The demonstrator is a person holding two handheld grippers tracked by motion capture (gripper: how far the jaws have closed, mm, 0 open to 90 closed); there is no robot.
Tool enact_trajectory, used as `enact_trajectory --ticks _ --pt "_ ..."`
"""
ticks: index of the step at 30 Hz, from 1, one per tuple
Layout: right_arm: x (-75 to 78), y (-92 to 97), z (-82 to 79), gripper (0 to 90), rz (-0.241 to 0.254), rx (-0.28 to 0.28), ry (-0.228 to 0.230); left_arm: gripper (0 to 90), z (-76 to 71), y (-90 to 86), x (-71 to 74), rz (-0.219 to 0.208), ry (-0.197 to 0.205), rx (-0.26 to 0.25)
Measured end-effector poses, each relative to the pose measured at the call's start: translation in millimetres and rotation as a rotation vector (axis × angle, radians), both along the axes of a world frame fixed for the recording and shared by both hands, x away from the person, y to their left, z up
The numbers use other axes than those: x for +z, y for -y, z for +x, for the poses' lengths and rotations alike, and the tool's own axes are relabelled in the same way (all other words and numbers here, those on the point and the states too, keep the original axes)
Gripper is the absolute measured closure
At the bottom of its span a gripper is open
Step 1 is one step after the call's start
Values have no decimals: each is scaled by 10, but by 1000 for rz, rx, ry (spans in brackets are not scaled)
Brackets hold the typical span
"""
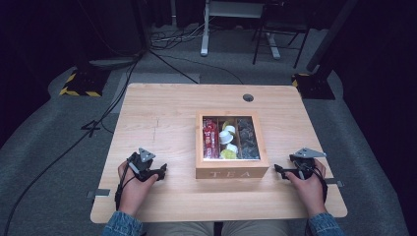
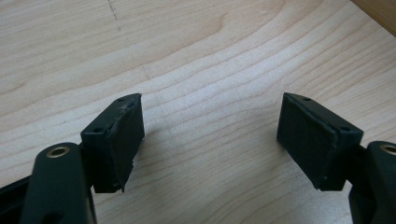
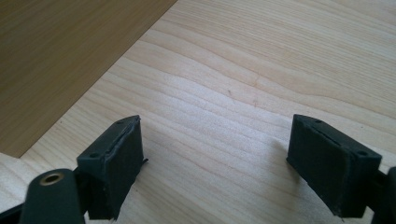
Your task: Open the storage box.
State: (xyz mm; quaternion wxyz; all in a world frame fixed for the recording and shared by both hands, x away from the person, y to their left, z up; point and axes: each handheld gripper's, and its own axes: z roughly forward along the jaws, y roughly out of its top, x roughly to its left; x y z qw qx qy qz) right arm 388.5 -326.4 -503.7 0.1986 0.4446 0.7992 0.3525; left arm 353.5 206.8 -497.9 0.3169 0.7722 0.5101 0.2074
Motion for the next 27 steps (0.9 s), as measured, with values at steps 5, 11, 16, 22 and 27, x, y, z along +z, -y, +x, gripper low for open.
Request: enact_trajectory --ticks 5,11,16,22,27 --pt "0 5 -1 181 3 7 -1 236 -36 -3 118 -12 5 -14" --pt "0 3 -1 181 1 7 -1 243 -90 -7 221 -14 -2 -27" --pt "0 3 -2 181 1 7 -1 246 -140 25 362 -20 18 -45" --pt "0 3 -1 181 1 7 0 249 -196 145 514 -38 33 -85" --pt "0 3 -2 181 1 7 -1 250 -269 212 636 -37 43 -112"
